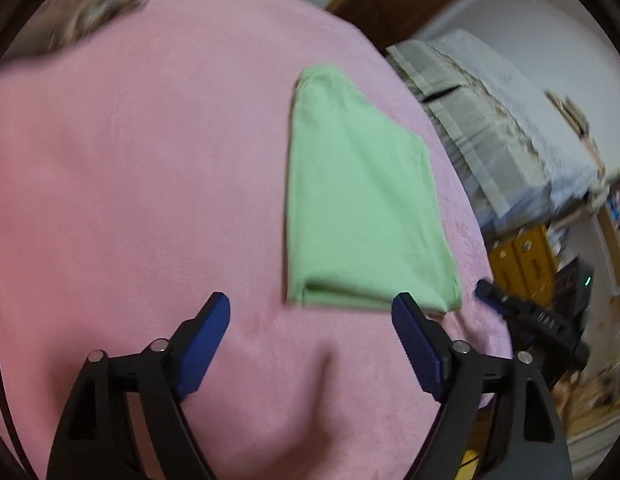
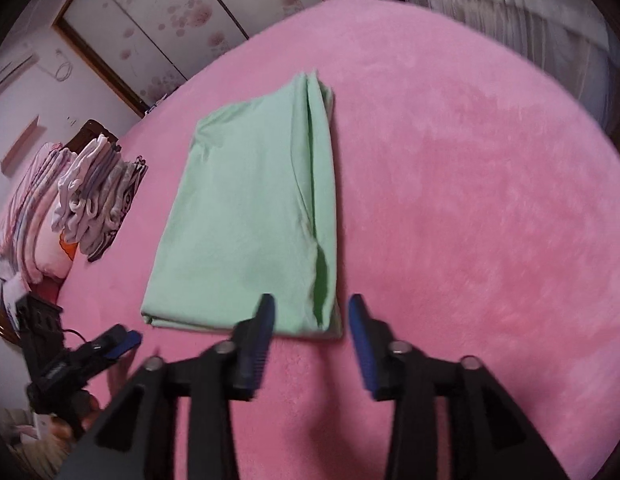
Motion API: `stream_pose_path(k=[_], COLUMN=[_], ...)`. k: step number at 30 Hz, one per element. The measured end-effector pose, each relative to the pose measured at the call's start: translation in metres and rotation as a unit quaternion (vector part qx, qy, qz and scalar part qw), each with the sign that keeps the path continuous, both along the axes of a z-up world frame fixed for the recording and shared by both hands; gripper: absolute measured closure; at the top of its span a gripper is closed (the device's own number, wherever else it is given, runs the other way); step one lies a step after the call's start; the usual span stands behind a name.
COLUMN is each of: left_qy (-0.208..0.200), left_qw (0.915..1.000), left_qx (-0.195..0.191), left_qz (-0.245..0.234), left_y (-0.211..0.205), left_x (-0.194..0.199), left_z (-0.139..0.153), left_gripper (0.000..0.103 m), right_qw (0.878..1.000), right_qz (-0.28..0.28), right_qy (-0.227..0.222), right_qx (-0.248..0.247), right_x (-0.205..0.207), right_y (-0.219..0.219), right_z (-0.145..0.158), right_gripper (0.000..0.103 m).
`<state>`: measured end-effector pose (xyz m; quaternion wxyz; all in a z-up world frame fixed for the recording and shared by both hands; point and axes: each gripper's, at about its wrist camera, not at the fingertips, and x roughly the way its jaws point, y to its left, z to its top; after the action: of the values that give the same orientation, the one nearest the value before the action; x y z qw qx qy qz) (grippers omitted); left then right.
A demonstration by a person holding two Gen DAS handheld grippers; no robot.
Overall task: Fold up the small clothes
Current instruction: 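Release the folded shirt and withdraw both tools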
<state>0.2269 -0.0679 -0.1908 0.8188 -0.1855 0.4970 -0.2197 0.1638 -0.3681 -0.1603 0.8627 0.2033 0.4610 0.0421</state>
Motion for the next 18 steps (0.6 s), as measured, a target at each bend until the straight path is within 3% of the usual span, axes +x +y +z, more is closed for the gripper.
stream_pose_path(k=[4,7,13,18], left_qy=[-0.056,-0.065,-0.032,-0.027], left_qw=[0.9938,0.9877,0.9871,0.9892], left_qx=[0.082,0.119,0.150,0.143], left_qz=[-0.051,-0.077,-0.044,-0.008], left_y=[-0.029,-0.060,-0.091,-0.094], left_x=[0.053,0.112,0.217,0.258], left_z=[0.032,0.030,-0.005,-0.026], left_gripper=[0.020,0.020,0.020,0.021], right_qw=[0.999,0.999,0.999,0.997], right_qz=[-0.003,-0.001,-0.006,0.018], right_qy=[-0.027,-0.031,-0.015,0.014], right_qx=[-0.031,-0.029,-0.038,-0.070], right_x=[0.040,0.093,0.196,0.242], right_y=[-0.012,-0.020,-0.026,-0.010], right_z=[0.029,0.032,0.011,-0.011], right_gripper=[0.056,0.056,0.056,0.056])
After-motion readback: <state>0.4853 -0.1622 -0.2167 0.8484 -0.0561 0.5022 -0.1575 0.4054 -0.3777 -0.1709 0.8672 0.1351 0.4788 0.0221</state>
